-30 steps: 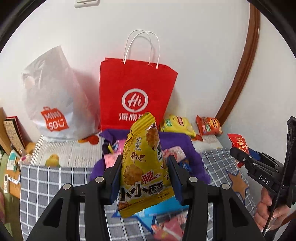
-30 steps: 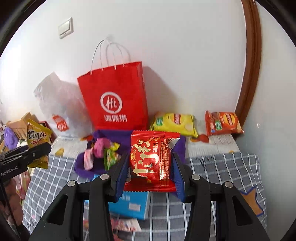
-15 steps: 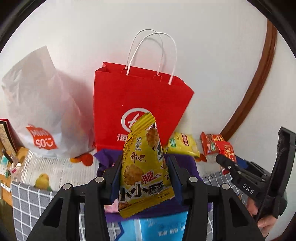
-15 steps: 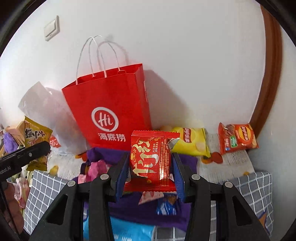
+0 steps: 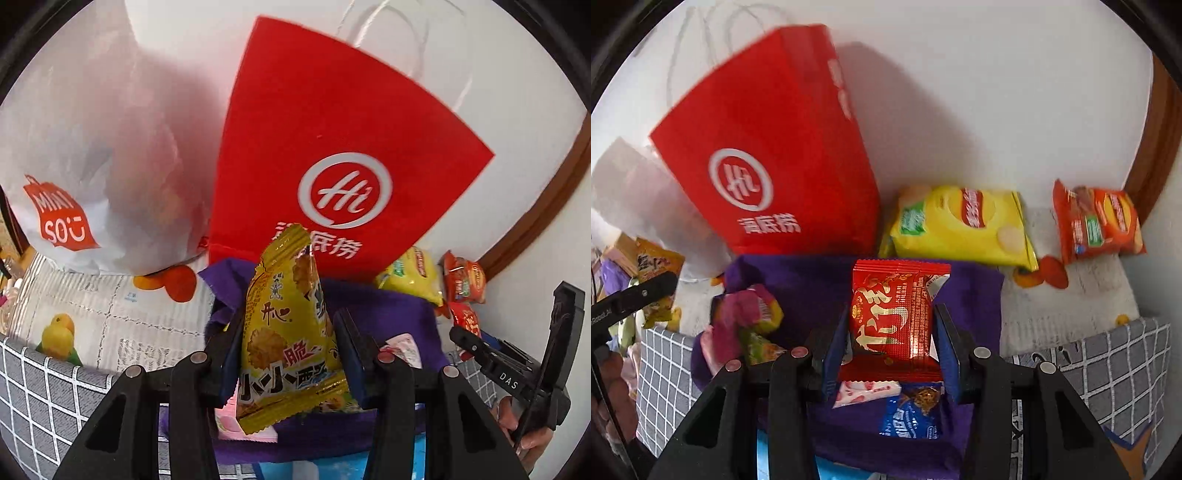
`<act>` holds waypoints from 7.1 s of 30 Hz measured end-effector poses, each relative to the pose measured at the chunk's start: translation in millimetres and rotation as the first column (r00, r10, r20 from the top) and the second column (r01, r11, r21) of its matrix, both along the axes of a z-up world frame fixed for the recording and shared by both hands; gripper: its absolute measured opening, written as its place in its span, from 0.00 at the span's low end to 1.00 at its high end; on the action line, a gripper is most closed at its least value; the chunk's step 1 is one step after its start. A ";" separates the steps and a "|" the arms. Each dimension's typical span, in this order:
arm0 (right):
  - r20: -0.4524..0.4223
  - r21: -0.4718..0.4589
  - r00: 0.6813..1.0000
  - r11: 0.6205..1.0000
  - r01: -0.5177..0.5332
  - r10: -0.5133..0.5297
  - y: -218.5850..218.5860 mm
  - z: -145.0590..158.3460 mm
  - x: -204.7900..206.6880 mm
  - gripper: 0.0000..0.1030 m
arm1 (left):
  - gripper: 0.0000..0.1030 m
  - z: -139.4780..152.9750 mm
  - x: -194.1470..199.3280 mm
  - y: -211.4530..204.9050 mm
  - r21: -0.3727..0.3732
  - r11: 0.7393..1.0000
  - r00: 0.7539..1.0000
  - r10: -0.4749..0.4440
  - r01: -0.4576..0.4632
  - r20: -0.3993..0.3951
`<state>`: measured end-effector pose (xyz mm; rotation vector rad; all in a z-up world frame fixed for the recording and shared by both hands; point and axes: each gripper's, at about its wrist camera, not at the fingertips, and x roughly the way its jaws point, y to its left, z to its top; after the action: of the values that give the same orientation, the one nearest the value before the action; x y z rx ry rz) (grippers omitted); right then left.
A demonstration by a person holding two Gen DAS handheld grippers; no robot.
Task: Organize snacks
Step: 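Release the red packet onto the towel while the left tool lowers and releases the yellow bag, then move both open tools back toward the snacks beside the blue tissue box, then grasp the Lotso strawberry-bear packet with the right tool while the left tool grasps the pink silver-banded packet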
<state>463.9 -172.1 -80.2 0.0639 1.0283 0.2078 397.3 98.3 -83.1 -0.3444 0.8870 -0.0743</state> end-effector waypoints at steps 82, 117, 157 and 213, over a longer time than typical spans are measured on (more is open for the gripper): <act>0.197 -0.060 0.980 0.998 0.011 0.001 33.6 65.6 -76.3 0.54 | 0.57 44.8 -40.2 -40.9 0.089 0.995 0.991 -0.057 0.046 0.122; -0.018 0.058 0.999 0.997 -0.040 0.041 17.7 -47.4 -240.3 0.04 | 0.57 -25.0 -222.0 -3.6 0.136 0.984 0.994 -0.113 0.111 0.004; -0.125 0.083 0.938 0.946 -0.314 0.323 59.8 -68.6 -227.3 0.50 | 0.57 -58.1 -235.6 15.8 0.046 0.989 0.990 -0.137 0.138 -0.031; 0.040 -0.017 0.998 0.999 0.043 -0.042 -46.5 -77.9 -255.6 0.27 | 0.43 -88.0 -229.6 -73.2 0.195 0.950 0.970 -0.232 0.243 -0.079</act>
<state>208.3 -218.7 -158.1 0.0648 0.9884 0.1603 167.7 25.1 -171.2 -0.0474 0.9792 -0.1963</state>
